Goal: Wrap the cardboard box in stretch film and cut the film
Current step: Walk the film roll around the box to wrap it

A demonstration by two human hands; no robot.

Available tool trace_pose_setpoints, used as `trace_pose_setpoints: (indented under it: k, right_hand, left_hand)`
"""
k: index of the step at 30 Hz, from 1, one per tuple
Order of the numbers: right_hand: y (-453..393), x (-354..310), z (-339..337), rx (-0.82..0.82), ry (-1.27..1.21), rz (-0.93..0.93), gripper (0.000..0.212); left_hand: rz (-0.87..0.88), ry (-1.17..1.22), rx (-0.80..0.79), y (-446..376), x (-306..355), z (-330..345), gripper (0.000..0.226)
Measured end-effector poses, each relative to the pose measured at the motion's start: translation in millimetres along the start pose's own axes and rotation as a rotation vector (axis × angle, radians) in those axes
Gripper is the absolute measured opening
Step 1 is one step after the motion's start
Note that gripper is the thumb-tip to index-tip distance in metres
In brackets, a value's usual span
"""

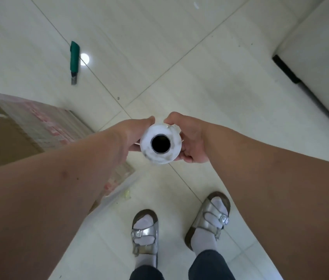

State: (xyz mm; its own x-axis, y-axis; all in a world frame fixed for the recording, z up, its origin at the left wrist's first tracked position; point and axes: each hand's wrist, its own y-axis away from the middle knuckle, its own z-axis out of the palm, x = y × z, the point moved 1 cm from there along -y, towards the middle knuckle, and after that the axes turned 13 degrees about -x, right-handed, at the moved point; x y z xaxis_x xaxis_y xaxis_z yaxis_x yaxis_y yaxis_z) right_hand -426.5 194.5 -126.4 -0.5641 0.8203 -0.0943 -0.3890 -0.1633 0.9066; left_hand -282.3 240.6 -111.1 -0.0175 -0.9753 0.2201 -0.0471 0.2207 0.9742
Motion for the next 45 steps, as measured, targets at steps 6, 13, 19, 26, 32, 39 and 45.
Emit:
trace_pose_setpoints:
  k: [6,13,19,26,32,39,45]
  right_hand:
    - [-9,-32,5,0.061,-0.028,-0.059,0.026]
    - [-13,-51,6,0.063,0.211,-0.008,0.06]
    - [-11,-86,22,0.069,0.291,0.01,0.032]
    - [-34,-147,43,0.045,0.231,0.037,0.054]
    - [-51,-187,64,0.099,0.191,0.04,0.033]
    - [-60,-235,80,0.158,0.308,0.123,0.056]
    - [-52,-262,86,0.091,0.378,0.095,0.023]
  left_hand:
    - [0.05,-0.02,0.061,-8,16,-11,0.037]
    - [0.031,0.212,0.082,-19,-8,-17,0.042]
    - [-0.026,0.333,0.03,-16,10,-37,0.072]
    - [0.032,0.382,0.011,-21,74,-100,0.047]
    - [0.067,0.05,0.117,-16,102,-145,0.04]
    - [0.0,0.455,0.14,-22,97,-178,0.043]
    - [-0.065,0.612,0.074,-17,110,-177,0.039]
